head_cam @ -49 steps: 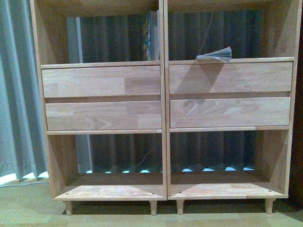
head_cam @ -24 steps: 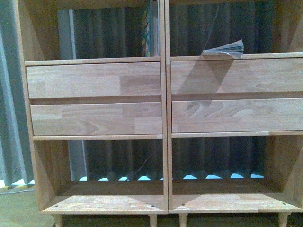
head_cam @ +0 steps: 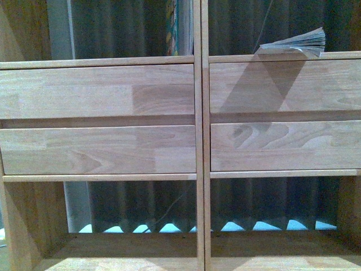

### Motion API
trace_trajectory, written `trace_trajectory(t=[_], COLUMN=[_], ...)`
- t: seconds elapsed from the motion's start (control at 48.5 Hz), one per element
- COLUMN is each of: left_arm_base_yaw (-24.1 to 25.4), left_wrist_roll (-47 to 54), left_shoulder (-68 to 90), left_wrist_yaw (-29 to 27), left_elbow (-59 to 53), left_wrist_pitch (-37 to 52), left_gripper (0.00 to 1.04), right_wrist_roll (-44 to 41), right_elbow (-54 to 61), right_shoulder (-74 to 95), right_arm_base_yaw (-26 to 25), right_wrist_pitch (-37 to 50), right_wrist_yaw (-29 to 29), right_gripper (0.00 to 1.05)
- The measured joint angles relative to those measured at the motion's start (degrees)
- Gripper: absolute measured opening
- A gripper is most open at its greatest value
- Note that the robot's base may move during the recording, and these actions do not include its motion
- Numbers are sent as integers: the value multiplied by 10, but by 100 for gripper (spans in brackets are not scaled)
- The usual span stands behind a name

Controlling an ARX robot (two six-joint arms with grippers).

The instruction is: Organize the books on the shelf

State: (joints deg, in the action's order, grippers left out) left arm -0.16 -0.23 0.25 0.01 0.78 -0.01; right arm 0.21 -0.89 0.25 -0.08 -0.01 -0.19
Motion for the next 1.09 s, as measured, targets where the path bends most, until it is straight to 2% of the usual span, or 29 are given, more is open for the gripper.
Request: trace_trajectory(t=[1.092], left_arm_base_yaw=[0], left_wrist_roll=[0], left_shoulder=[0], left_wrist_yaw=[0], left_elbow=[0], left_wrist_pitch=[0], left_gripper=[97], right_wrist_roll=[0], right_elbow=[0], right_shoulder=[0], right_arm_base_yaw=[0], right_wrist_pitch=[0], right_wrist_yaw=[2], right_gripper=[98])
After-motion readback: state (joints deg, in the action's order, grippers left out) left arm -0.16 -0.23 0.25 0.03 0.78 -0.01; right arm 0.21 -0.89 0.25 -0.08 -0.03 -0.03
